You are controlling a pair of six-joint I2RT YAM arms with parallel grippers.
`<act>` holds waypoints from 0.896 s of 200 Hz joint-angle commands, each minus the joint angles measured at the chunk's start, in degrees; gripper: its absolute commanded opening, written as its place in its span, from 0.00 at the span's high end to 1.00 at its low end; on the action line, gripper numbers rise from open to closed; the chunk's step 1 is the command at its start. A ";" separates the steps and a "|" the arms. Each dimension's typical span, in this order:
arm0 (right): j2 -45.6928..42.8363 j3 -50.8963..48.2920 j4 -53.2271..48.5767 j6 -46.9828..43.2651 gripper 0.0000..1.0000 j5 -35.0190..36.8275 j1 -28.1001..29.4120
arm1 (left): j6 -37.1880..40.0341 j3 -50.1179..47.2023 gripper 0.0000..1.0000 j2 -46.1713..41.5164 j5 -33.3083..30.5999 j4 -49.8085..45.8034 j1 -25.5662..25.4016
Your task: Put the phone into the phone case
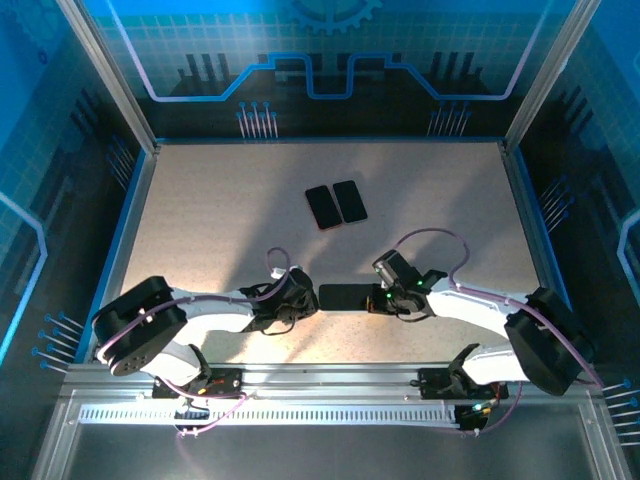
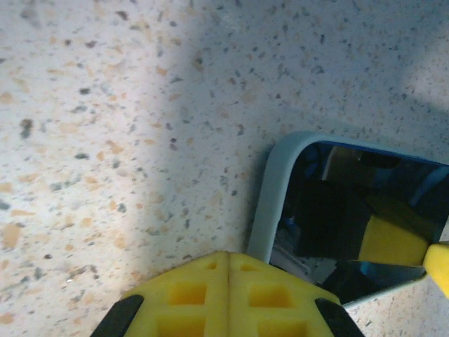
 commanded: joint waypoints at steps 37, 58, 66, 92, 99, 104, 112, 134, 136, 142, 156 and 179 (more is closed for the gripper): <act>15.18 -6.73 5.92 5.01 1.00 -2.41 6.24 | -0.93 -0.95 1.00 -2.44 -1.69 -5.71 -0.06; 12.76 -5.38 4.33 4.90 1.00 -2.26 6.16 | -0.24 -0.86 1.00 -5.19 -2.87 -8.54 0.13; 10.70 -4.44 2.62 4.51 1.00 -1.74 6.19 | 0.24 -0.63 1.00 -6.68 -3.26 -9.77 0.21; 2.36 -0.71 -4.11 3.10 1.00 0.49 5.35 | 2.18 0.74 1.00 -11.22 -5.30 -15.16 0.42; 0.28 0.23 -5.52 2.78 1.00 0.77 4.74 | 2.75 1.09 0.99 -12.16 -5.68 -16.22 0.57; -1.09 0.95 -6.34 2.36 1.00 0.96 4.34 | 3.19 1.51 0.99 -12.79 -5.94 -16.86 0.62; -3.01 1.99 -7.54 1.64 1.00 0.81 3.54 | 3.72 2.06 0.99 -13.54 -6.38 -17.87 0.74; -6.50 5.11 -9.91 -0.86 1.00 -0.43 1.09 | 4.94 3.65 0.97 -14.30 -6.80 -19.01 1.23; -6.63 5.39 -9.93 -1.09 1.00 -0.67 0.79 | 5.08 3.75 0.97 -14.19 -6.77 -18.97 1.31; -6.86 6.12 -10.23 -1.82 1.00 -1.30 0.06 | 5.32 4.15 0.97 -13.93 -6.63 -18.71 1.49; -6.72 7.49 -10.19 -3.25 1.00 -3.00 -1.46 | 5.92 5.41 0.97 -12.57 -6.12 -17.94 1.85; -5.16 8.29 -8.50 -4.86 1.00 -4.39 -3.40 | 7.22 7.72 0.97 -8.86 -4.67 -15.92 2.05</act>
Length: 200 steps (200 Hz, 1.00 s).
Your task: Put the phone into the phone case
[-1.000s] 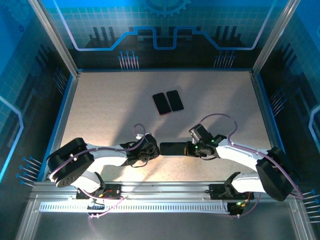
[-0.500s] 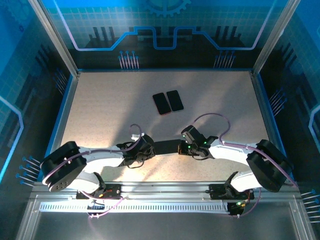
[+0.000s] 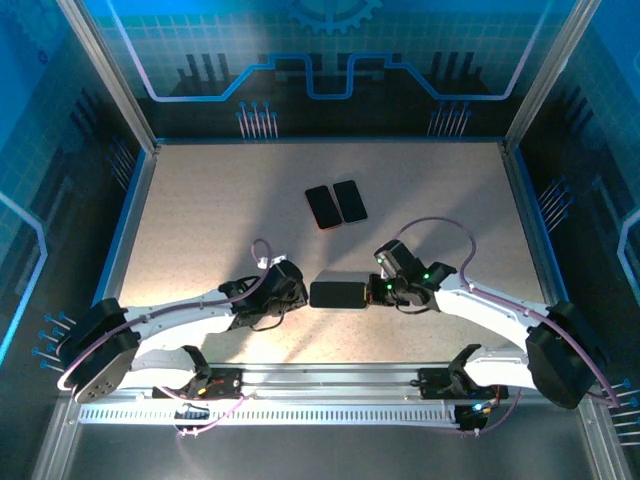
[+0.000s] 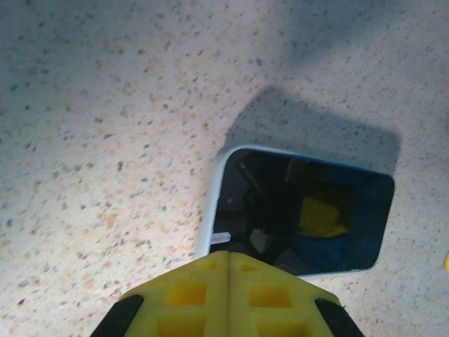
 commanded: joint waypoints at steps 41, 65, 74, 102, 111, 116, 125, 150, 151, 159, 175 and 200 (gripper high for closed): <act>6.79 2.94 2.07 -5.46 1.00 -6.12 -5.02 | 3.19 7.02 0.99 11.56 3.27 3.41 0.95; 10.05 4.61 2.20 -6.83 1.00 -6.46 -5.88 | 3.01 7.94 1.00 14.85 4.74 4.78 1.44; 11.09 5.17 2.20 -7.39 1.00 -6.67 -6.13 | 2.83 7.88 1.00 15.65 5.03 5.21 1.49; 14.12 6.49 2.37 -8.61 1.00 -7.26 -6.88 | 1.51 6.45 1.00 17.07 5.63 6.54 1.65; 15.13 6.88 2.38 -8.96 1.00 -7.38 -6.94 | 0.83 5.67 1.00 17.33 5.81 7.21 1.66; 15.67 7.07 2.31 -9.13 1.00 -7.38 -7.04 | 0.38 5.20 1.00 17.50 5.96 7.70 1.61; 16.85 7.37 2.29 -9.39 1.00 -7.53 -7.08 | -0.29 4.49 1.00 17.71 6.18 8.62 1.66; 20.76 7.99 2.58 -10.30 1.00 -7.76 -7.03 | -1.42 3.32 1.00 18.19 6.36 9.99 1.66; 20.76 8.01 2.49 -10.32 1.00 -7.74 -7.03 | -1.46 3.27 1.00 18.24 6.35 10.03 1.66; 22.25 8.28 2.29 -10.78 1.00 -7.48 -6.99 | -1.51 3.21 1.00 18.28 6.34 10.02 1.65; 24.87 8.05 2.09 -11.04 1.00 -6.65 -6.52 | -1.61 3.30 1.00 18.39 6.25 9.83 1.65; 28.02 6.20 3.58 -9.95 1.00 -6.02 -4.97 | -1.69 3.12 1.00 18.46 5.90 9.82 1.75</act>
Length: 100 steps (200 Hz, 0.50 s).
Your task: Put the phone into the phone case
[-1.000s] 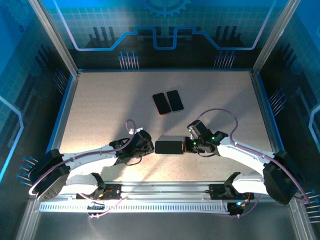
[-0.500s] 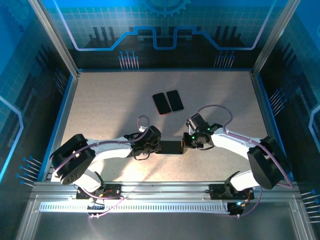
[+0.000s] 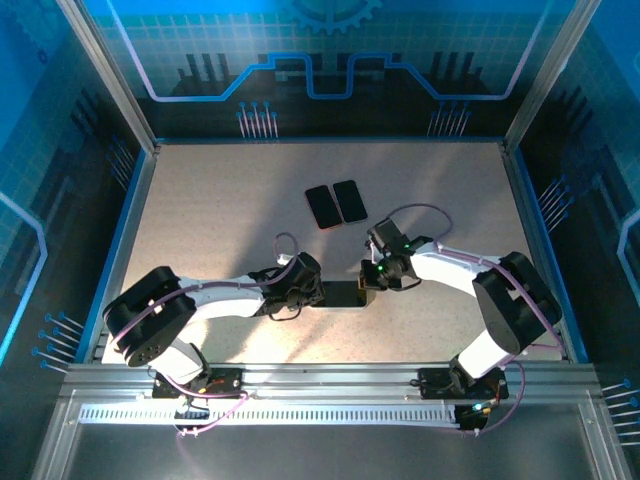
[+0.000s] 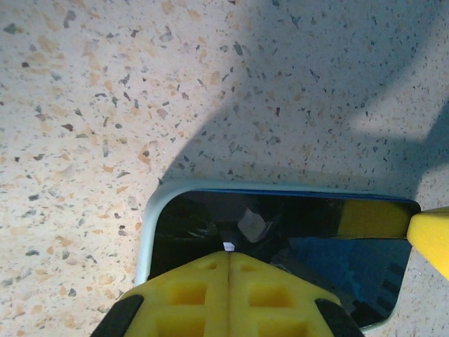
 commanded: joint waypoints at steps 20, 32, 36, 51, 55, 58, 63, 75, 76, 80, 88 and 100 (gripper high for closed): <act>8.53 -5.19 4.52 1.19 1.00 2.19 2.94 | -0.98 -1.36 1.00 1.93 0.87 -0.37 0.35; 9.29 -5.98 4.79 1.82 1.00 3.22 3.70 | -1.10 -1.55 1.00 2.02 0.96 -0.13 0.31; 9.54 -6.13 4.81 2.00 1.00 3.66 3.99 | -1.18 -1.59 1.00 2.03 1.01 -0.11 0.34; 10.44 -6.21 4.45 2.85 1.00 5.30 5.45 | -1.33 -1.77 1.00 2.18 0.88 -0.11 0.35; 10.67 -6.28 4.55 3.15 1.00 5.81 5.94 | -1.34 -1.81 1.00 2.19 0.85 -0.08 0.35; 10.93 -6.40 4.73 3.42 1.00 6.09 6.34 | -1.38 -1.81 1.00 2.24 0.87 -0.10 0.35; 11.36 -6.73 5.28 3.95 1.00 6.36 6.66 | -1.45 -1.88 1.00 2.35 0.81 -0.11 0.31; 12.87 -7.45 6.64 4.88 1.00 5.92 7.29 | -1.56 -1.86 1.00 2.62 0.87 0.07 0.42; 13.00 -7.46 6.68 4.92 1.00 5.90 7.33 | -1.60 -1.88 1.00 2.63 0.87 0.07 0.39; 13.60 -7.55 6.80 5.03 1.00 6.07 7.52 | -1.58 -1.84 1.00 2.72 0.87 0.08 0.37; 14.53 -7.54 6.76 5.04 1.00 6.90 8.38 | -1.75 -1.90 1.00 2.82 0.86 0.09 0.52; 15.81 -7.38 6.45 4.99 1.00 8.12 9.60 | -1.98 -2.07 1.00 3.03 0.86 0.23 0.61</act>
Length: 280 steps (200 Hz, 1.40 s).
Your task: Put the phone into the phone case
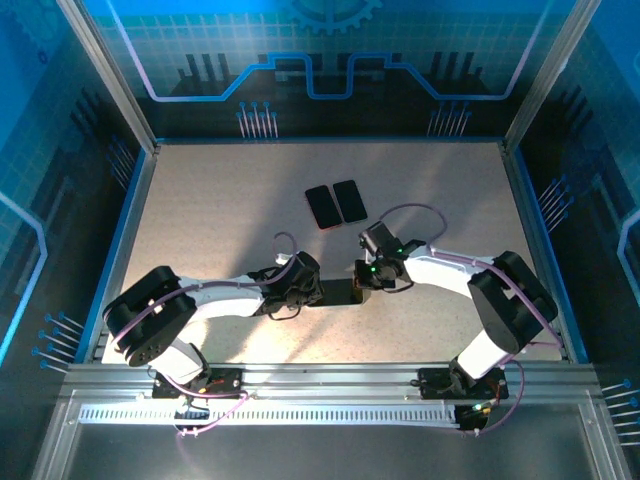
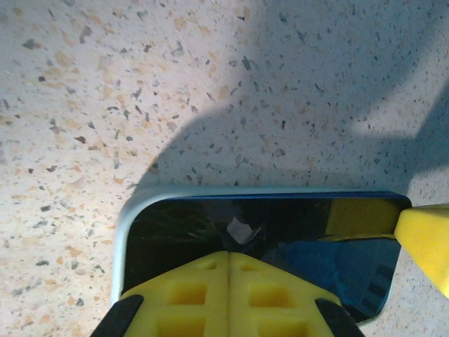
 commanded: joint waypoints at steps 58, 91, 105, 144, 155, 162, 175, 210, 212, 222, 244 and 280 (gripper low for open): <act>8.45 -6.63 -0.24 2.27 1.00 2.03 5.43 | -1.76 -2.51 1.00 3.23 1.47 -0.01 1.29; -2.23 -0.67 -7.00 -1.27 1.00 1.36 1.47 | -0.62 -2.15 1.00 3.10 0.66 -0.73 1.32; -4.71 2.14 -8.28 -2.55 1.00 0.03 -0.24 | -0.15 -1.88 1.00 3.47 0.71 -0.91 1.80; -9.02 5.43 -9.66 -3.87 1.00 -2.89 -3.40 | 1.31 -2.23 1.00 3.91 1.57 -0.39 5.41; -9.68 4.41 -8.66 -4.36 1.00 -4.16 -3.52 | 2.46 -2.23 1.00 3.91 1.85 -0.34 6.87; -9.82 4.08 -8.30 -4.32 1.00 -4.52 -3.49 | 3.42 -2.08 1.00 3.99 2.14 -0.26 7.89; -9.55 1.20 -6.60 -4.39 1.00 -5.66 -3.51 | 5.41 -1.39 1.00 4.17 2.73 -0.30 9.67; -7.85 -4.35 -0.26 -2.90 1.00 -7.17 -3.39 | 11.44 2.06 1.00 5.04 3.10 -1.61 13.77; -7.64 -4.51 0.02 -2.81 1.00 -7.18 -3.32 | 11.75 2.38 1.00 5.12 3.05 -1.80 13.97; -6.50 -5.34 1.90 -2.37 1.00 -7.58 -3.15 | 13.25 3.95 1.00 5.69 2.88 -2.82 15.01; -3.31 -5.42 6.54 -1.83 1.00 -7.83 -2.14 | 15.55 6.38 1.00 6.91 3.47 -3.07 17.17; 2.40 -0.96 9.25 -1.82 1.00 -7.22 -0.17 | 19.13 10.34 1.00 9.67 5.41 -3.51 21.18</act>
